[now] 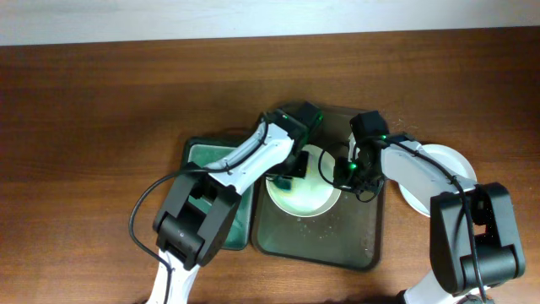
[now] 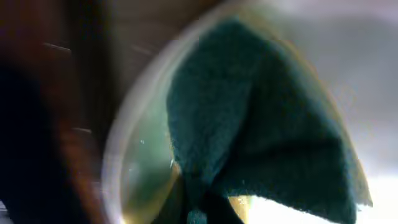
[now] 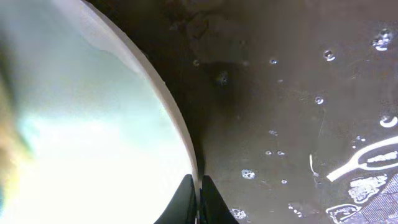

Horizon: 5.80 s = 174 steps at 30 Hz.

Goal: Clean dirty plates on tray and stack at the side

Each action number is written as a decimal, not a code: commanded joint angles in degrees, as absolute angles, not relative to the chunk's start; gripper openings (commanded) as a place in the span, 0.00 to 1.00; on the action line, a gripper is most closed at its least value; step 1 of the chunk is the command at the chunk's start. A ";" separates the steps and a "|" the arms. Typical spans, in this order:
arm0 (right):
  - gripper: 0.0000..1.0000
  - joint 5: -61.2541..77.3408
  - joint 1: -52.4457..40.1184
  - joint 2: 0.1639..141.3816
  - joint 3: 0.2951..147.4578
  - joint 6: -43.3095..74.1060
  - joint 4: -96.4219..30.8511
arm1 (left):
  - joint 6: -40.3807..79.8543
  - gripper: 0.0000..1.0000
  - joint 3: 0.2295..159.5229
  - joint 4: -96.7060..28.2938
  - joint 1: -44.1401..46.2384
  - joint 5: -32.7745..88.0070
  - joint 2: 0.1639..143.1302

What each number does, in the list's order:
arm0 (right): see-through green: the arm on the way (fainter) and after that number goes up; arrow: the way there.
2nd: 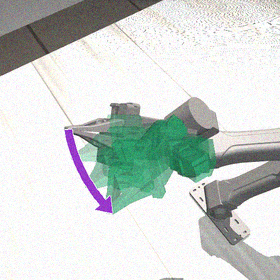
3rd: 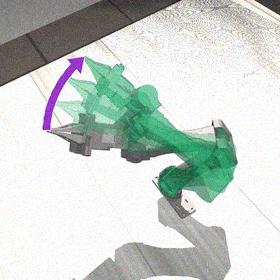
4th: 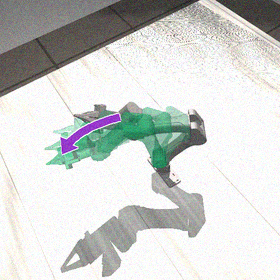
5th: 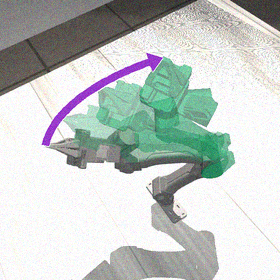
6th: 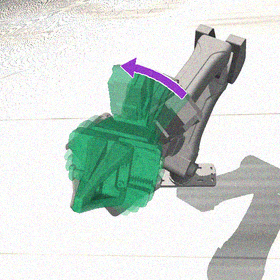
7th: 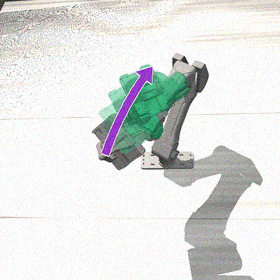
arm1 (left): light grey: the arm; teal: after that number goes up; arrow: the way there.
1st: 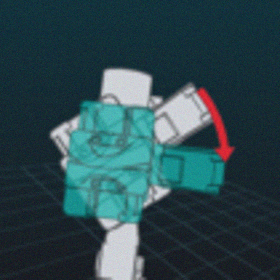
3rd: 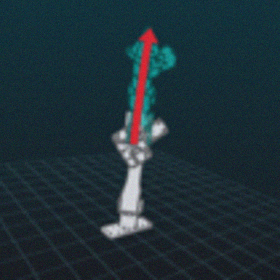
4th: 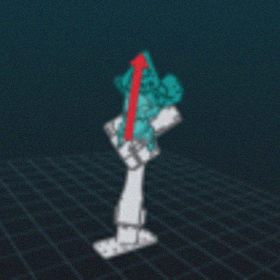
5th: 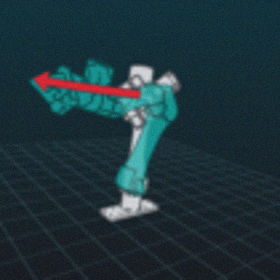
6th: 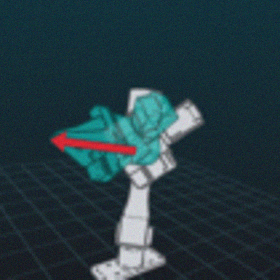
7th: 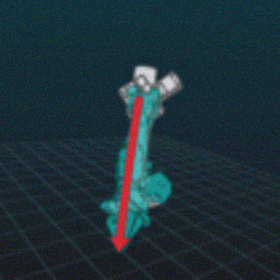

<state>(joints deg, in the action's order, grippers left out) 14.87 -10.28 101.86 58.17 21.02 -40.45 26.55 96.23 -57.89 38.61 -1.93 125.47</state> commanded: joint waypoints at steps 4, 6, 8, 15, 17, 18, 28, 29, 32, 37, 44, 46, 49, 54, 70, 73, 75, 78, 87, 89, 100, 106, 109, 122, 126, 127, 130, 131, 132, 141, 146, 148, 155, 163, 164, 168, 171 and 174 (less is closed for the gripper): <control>0.04 13.26 -10.15 102.06 58.17 21.30 -40.71 | 27.79 0.00 96.79 -55.55 37.32 -11.70 125.14; 0.04 13.26 -10.15 102.06 58.17 21.30 -40.71 | 25.28 0.00 96.77 -51.77 37.39 6.92 125.47; 0.04 13.26 -10.15 102.06 58.17 21.30 -40.71 | 22.37 0.00 96.68 -49.54 38.54 22.02 125.89; 0.04 13.26 -10.15 102.06 58.17 21.30 -40.95 | 22.24 0.00 96.62 -50.52 42.48 18.37 125.89; 0.04 13.26 -10.15 102.06 58.17 21.30 -41.10 | 22.94 0.00 96.62 -52.75 42.33 4.54 125.89; 0.04 13.26 -10.15 102.06 58.17 21.30 -41.10 | 24.40 0.00 96.62 -54.48 42.57 -5.45 125.89; 0.04 13.26 -10.15 102.06 58.17 21.28 -41.17 | 27.83 0.00 103.31 -66.37 42.22 -19.05 125.75; 0.04 13.26 -10.15 102.06 58.17 21.28 -41.17 | 27.81 0.00 105.75 -68.29 42.15 -15.99 125.45; 0.04 13.26 -10.15 102.06 58.17 21.28 -41.17 | 23.92 0.00 113.25 -72.82 39.05 1.04 119.98; 0.04 13.23 -10.15 102.06 58.17 14.72 -41.06 | 20.86 0.00 113.45 -82.26 26.81 -1.43 109.78; 0.05 12.97 -10.15 102.06 58.17 13.72 -39.40 | 18.98 0.00 88.88 -71.57 17.54 2.42 109.78; 0.10 12.78 -10.15 102.06 58.17 13.69 -38.44 | 19.00 0.00 81.08 -65.34 17.56 2.81 109.78; 0.10 12.58 -10.15 102.06 58.17 13.69 -36.10 | 19.66 0.07 78.43 -62.41 17.54 2.63 109.65; 0.04 13.37 -10.17 102.08 58.08 8.91 -35.27 | 19.64 0.46 79.24 -62.39 17.54 3.29 100.68; 0.04 -23.16 -16.45 68.53 58.11 17.93 -52.23 | 19.64 1.00 79.22 -62.19 17.56 3.25 85.91; 0.04 -36.12 -27.73 67.53 58.11 21.71 -55.75 | 19.64 1.00 79.22 -62.19 17.56 3.25 85.91; 0.04 -44.75 -36.10 67.55 58.11 25.91 -57.80 | 19.64 1.00 79.22 -62.19 17.56 3.25 85.91; 0.04 -56.69 -45.82 67.55 58.11 26.02 -57.91 | 19.64 0.99 79.22 -62.19 17.56 3.25 85.91; 0.04 -69.71 -59.02 67.55 58.11 23.86 -58.11 | 19.64 0.99 79.22 -62.19 17.56 3.25 85.91; 0.04 -69.71 -58.76 67.59 58.08 23.88 -58.08 | 19.64 1.00 79.22 -62.19 17.56 3.25 85.91; 0.04 -69.69 -58.76 67.64 58.08 24.34 -57.87 | 19.64 0.99 79.22 -62.19 17.56 3.25 85.91; 0.04 -69.69 -58.76 67.66 58.08 24.32 -57.89 | 19.64 0.99 79.22 -62.19 17.56 3.25 85.91; 0.04 -71.18 -58.76 67.99 58.08 22.26 -57.78 | 19.64 0.99 79.22 -62.19 17.56 3.25 85.91; 0.04 -80.16 -65.60 68.03 58.13 16.10 -56.36 | 19.64 0.99 79.22 -62.19 17.56 3.25 85.91; 0.04 -79.77 -65.60 68.03 58.13 16.10 -56.36 | 19.64 0.99 79.22 -62.19 17.56 3.27 85.91; 0.04 -79.18 -65.60 68.03 58.13 16.12 -56.36 | 19.64 0.99 79.22 -62.19 17.56 3.25 85.91; 0.04 -77.80 -65.23 68.03 58.13 18.87 -56.34 | 19.64 0.99 79.22 -62.19 17.56 3.25 85.91; 0.04 -76.58 -63.13 68.01 58.13 23.77 -56.34 | 19.64 0.99 79.22 -62.19 17.56 3.25 85.91; 0.04 -73.47 -60.47 68.01 58.13 26.85 -56.34 | 19.64 0.99 79.22 -62.19 17.54 3.25 85.91; 0.04 11.84 25.93 73.17 58.13 18.22 -50.98 | 19.64 1.00 79.22 -62.19 17.56 3.25 85.91; 0.06 14.79 46.61 92.01 58.13 18.20 -51.20 | 19.64 0.99 79.22 -62.19 17.56 3.25 85.91; 0.50 19.14 45.95 92.16 58.19 15.79 -51.00 | 19.64 0.99 79.22 -62.19 17.56 3.25 85.91; 0.98 40.07 17.39 51.07 58.22 1.93 -53.93 | 19.64 1.00 79.22 -62.19 17.56 3.25 85.91; 0.98 16.05 -5.41 37.91 56.55 -1.74 -48.77 | 19.64 0.99 79.22 -62.19 17.56 3.25 85.91; 0.98 11.53 -5.39 35.07 52.07 -1.72 -42.87 | 19.64 1.00 79.22 -62.19 17.56 3.25 85.91; 0.98 10.44 -5.32 14.48 23.33 -1.26 -27.31 | 19.64 0.99 79.22 -62.19 17.56 3.25 85.91; 0.98 9.82 -5.23 0.84 6.94 -1.28 -13.08 | 19.64 1.00 79.22 -62.19 17.56 3.25 85.91; 0.98 9.80 -5.23 0.19 0.32 -1.28 -3.07 | 19.64 1.00 79.22 -62.19 17.56 3.25 85.91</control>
<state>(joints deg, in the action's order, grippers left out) 10.66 -4.99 1.23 3.62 -1.48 -5.96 19.68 78.85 -62.26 17.65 3.05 86.35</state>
